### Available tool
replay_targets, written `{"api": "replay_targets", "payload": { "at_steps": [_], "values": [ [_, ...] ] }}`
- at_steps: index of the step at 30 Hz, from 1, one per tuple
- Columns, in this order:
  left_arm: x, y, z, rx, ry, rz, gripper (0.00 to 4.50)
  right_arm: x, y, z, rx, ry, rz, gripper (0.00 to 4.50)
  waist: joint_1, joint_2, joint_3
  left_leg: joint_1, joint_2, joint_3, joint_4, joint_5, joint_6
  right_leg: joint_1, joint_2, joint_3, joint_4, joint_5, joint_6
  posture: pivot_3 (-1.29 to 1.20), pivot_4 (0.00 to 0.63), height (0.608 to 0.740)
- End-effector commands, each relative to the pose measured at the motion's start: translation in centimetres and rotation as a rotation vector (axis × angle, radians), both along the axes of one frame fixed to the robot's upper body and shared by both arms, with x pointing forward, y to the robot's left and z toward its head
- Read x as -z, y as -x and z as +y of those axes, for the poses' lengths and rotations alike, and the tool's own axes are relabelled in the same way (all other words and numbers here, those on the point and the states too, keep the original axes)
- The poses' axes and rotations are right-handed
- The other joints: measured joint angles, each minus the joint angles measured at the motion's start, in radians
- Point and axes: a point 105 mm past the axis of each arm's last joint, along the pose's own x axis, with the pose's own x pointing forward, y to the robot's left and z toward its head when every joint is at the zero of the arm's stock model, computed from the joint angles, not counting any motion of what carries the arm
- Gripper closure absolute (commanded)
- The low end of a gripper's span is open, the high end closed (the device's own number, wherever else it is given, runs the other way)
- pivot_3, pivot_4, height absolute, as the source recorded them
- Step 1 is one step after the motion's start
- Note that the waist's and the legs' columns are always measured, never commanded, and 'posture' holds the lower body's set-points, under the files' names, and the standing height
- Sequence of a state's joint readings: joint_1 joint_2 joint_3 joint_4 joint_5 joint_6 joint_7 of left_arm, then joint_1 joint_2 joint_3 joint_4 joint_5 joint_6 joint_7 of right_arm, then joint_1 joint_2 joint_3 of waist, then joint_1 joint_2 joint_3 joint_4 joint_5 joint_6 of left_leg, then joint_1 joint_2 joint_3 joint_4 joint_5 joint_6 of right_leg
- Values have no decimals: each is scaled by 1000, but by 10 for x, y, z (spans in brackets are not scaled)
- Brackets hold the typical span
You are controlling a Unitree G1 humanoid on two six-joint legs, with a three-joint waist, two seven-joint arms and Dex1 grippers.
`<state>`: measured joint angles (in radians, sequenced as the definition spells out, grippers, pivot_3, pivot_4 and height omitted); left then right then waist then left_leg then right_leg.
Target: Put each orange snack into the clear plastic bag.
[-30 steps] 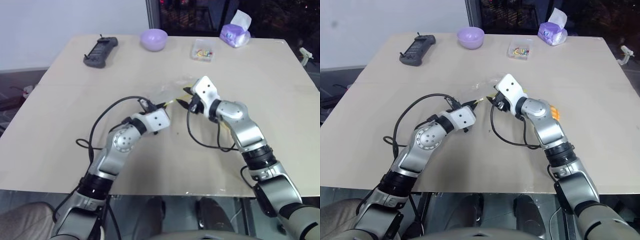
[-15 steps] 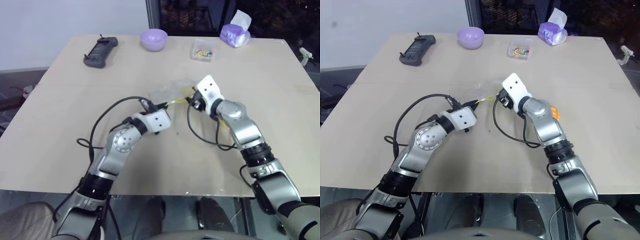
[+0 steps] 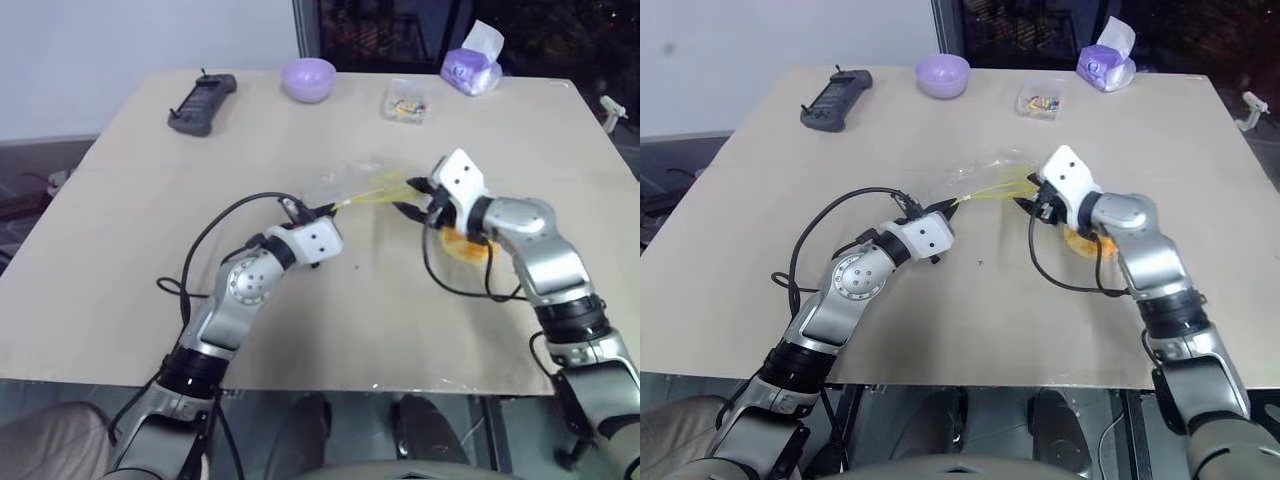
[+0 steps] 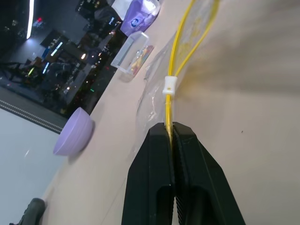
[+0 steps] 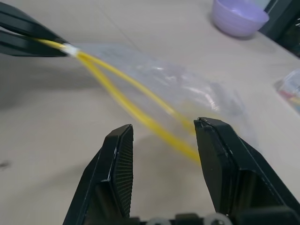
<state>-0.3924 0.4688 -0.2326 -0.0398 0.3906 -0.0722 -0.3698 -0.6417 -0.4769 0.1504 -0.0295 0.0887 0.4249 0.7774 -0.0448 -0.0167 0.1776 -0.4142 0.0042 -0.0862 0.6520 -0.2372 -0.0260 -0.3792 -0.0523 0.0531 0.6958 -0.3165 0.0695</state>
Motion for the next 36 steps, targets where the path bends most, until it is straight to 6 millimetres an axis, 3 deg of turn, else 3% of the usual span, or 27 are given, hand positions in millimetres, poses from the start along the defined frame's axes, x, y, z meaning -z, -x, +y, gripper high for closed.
{"api": "replay_targets", "payload": {
  "at_steps": [1,3,6,23,30,36],
  "values": [
    [-11,-1,1,-2,18,-40,4500,-17,5,4,-4,-165,22,2487,-1,0,0,0,1,0,0,0,0,0,1,0,0,0,0,0,150,740],
    [-11,-1,0,2,17,-41,4500,-6,7,12,-5,-225,110,3073,0,0,0,0,1,0,0,0,0,0,1,0,0,0,0,0,150,740],
    [-11,-2,0,4,16,-42,4500,1,3,16,25,-271,168,4431,3,0,0,0,0,0,0,0,0,0,0,0,0,0,0,0,150,740],
    [-11,2,-2,23,10,-35,4500,3,-26,23,121,-367,190,4473,2,0,0,0,0,0,1,0,0,0,0,0,0,0,0,0,150,740],
    [-11,2,-2,22,6,-37,4500,2,-7,17,22,-283,229,4473,4,0,0,-1,-1,0,1,0,0,0,0,0,0,0,0,0,150,740],
    [-11,1,-2,21,7,-37,4500,-7,-3,13,16,-295,233,4473,1,0,0,0,0,-1,1,0,0,0,0,0,0,0,0,0,150,740]
  ]
}}
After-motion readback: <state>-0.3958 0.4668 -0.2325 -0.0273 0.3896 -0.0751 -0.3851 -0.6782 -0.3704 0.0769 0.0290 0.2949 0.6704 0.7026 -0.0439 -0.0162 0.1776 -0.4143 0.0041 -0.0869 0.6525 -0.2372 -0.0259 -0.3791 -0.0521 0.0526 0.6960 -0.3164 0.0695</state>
